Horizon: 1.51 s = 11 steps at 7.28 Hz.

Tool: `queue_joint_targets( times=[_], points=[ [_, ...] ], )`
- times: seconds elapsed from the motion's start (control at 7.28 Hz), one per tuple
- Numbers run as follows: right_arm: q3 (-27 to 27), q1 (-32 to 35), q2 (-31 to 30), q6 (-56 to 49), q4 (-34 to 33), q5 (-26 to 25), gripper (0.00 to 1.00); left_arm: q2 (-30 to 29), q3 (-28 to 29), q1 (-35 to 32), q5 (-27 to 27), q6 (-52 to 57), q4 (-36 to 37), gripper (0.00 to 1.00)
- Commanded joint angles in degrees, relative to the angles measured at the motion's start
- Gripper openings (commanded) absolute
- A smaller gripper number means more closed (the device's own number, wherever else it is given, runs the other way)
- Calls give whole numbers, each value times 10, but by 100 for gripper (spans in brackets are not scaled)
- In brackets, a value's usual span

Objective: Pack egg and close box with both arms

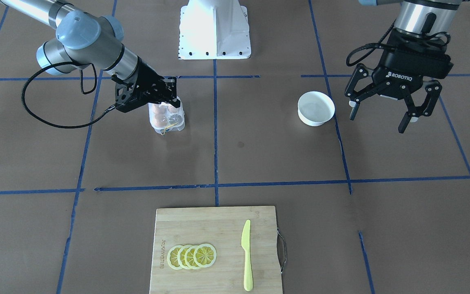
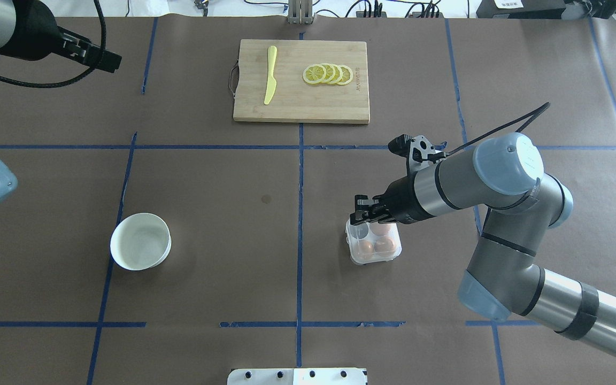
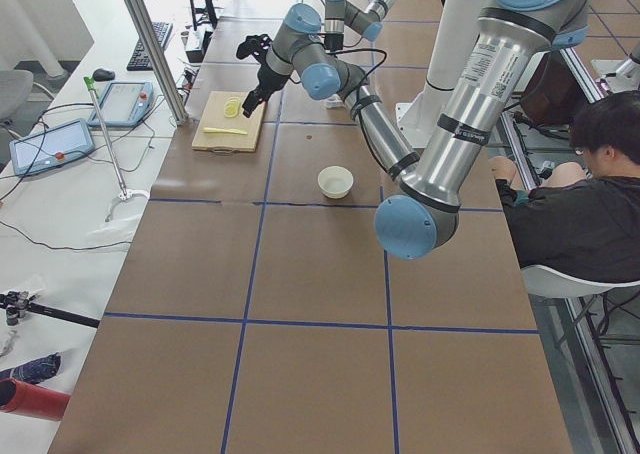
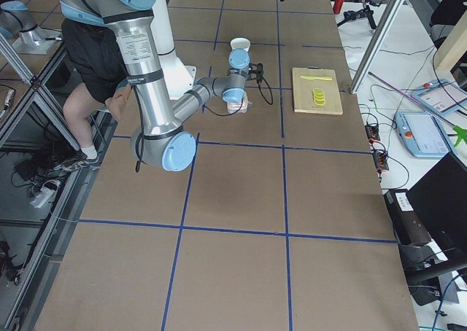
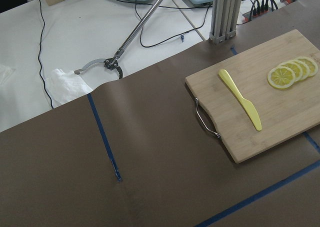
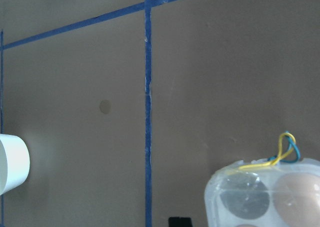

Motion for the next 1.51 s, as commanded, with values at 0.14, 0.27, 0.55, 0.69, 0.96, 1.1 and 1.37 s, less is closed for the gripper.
queue_joint_targets(
  times=[0.14, 0.27, 0.55, 0.69, 0.96, 1.1, 1.37],
  points=[
    [0, 0, 38, 12, 2, -32, 99, 19, 7, 0, -4, 0, -2, 100],
    [12, 0, 39, 13, 2, -47, 100, 30, 9, 0, -7, 15, -3, 100],
    [24, 43, 39, 10, -1, -41, 100, 52, 38, -11, -43, 80, -4, 100],
    [35, 98, 31, 3, -32, -37, 100, 56, 59, -39, -64, 110, -12, 100],
    [50, 200, 4, -143, -142, 33, 100, 81, 103, -125, -126, 245, -12, 100],
    [48, 269, -31, -266, -186, 106, 100, 97, 128, -171, -140, 283, -11, 100],
    [42, 367, -136, -527, -260, 158, 100, 101, 194, -219, -141, 286, -12, 100]
  ],
)
